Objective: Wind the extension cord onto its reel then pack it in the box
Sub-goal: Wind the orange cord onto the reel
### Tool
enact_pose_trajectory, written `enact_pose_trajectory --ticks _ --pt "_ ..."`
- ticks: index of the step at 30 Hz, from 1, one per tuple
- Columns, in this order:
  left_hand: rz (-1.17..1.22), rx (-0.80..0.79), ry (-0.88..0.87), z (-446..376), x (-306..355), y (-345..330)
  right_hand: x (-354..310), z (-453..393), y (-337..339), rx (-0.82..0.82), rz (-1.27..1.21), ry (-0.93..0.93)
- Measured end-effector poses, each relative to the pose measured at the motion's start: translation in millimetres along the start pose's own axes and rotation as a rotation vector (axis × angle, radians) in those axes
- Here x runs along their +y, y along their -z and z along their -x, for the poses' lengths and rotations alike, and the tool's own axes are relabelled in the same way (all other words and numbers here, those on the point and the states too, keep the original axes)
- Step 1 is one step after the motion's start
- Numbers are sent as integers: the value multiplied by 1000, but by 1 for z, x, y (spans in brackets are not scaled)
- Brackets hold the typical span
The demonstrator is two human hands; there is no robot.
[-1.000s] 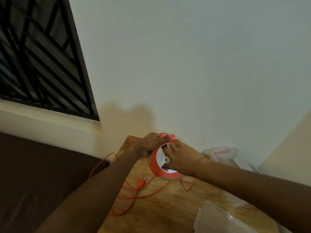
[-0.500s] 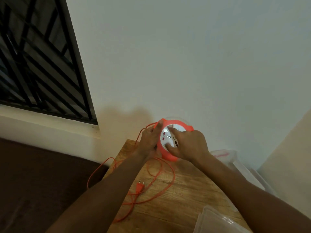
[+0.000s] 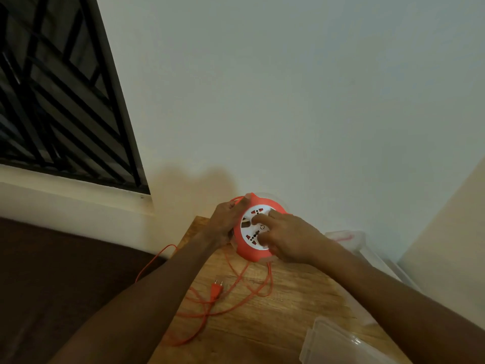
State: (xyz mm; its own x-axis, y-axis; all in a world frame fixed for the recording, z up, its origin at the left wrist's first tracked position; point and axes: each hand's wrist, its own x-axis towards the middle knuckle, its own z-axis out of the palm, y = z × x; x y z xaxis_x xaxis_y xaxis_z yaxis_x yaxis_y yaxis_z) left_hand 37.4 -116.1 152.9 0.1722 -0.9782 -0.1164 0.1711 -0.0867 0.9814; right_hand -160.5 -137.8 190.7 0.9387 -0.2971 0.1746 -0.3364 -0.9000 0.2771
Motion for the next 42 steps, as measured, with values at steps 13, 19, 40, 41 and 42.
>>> enact_pose_trajectory --ticks 13,19,40,41,42 --pt "-142 -149 86 2 -6 1 -28 -6 8 -345 440 219" --pt "-63 -93 15 1 -12 1 -22 -15 16 -253 194 -127" --pt "26 -1 35 5 -3 9 -25 2 13 104 -462 -614" --pt "17 -13 34 5 -3 9 -21 3 14 65 -338 -441" --pt "0 -29 39 5 -3 9 -18 4 14 -8 -236 -275"
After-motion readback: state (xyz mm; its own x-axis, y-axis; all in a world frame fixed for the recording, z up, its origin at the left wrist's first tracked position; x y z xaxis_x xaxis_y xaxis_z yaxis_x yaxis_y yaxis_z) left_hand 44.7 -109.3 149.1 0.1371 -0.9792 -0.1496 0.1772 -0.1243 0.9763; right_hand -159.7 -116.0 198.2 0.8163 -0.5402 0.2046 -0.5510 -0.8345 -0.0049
